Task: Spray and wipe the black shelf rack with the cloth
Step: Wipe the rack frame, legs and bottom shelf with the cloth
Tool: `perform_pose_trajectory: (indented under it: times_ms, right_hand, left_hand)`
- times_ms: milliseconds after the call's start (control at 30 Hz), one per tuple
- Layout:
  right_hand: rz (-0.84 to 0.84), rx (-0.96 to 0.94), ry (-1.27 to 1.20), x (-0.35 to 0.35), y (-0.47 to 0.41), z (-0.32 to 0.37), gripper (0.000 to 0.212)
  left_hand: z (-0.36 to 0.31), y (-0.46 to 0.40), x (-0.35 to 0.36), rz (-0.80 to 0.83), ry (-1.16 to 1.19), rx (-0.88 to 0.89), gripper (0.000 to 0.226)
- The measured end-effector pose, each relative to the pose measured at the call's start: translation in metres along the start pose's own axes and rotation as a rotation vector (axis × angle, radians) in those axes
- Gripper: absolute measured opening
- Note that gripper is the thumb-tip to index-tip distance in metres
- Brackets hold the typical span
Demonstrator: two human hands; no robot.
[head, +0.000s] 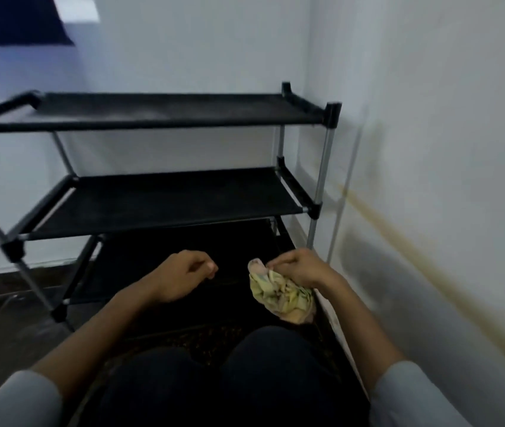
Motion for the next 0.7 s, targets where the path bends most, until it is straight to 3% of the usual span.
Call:
perform_pose_trajectory:
  times_ms: [100,233,367,467,600,700]
  right_hand:
    - [-0.024,-0.159,0.003,-0.01,0.002,0.071,0.017]
    - [-0.15,-0.32,0.035,-0.02,0.007,0.153,0.008]
    - [-0.173,-0.494,-0.116,-0.018,0.026,0.225,0.022]
    - [-0.12,-0.461,-0.427,-0.016,0.04,0.243,0.032]
    - [-0.401,-0.407,-0.505,-0.031,0.048,0.231,0.051]
    - [-0.522,-0.301,-0.786,-0.032,0.039,0.217,0.042]
  left_hand:
    - [-0.015,0.023,-0.026,-0.012,0.172,-0.048,0.025]
    - [-0.043,0.063,-0.056,0.02,0.515,-0.049,0.049]
    - [-0.064,0.096,-0.082,0.003,0.965,-0.033,0.057]
    - [-0.069,0.114,-0.094,0.014,1.098,-0.013,0.059]
    - [-0.066,0.127,-0.107,-0.061,1.143,-0.066,0.056]
    - [-0.075,0.124,-0.121,-0.055,1.251,-0.013,0.044]
Point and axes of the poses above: each hand's wrist, its own y-axis away from the middle knuckle, its own x-axis out of the palm, z = x × y, the point moved 6 cm from there along -y, towards the middle knuckle, and after that the axes turned 15 degrees about -x, right-handed, at the moved point
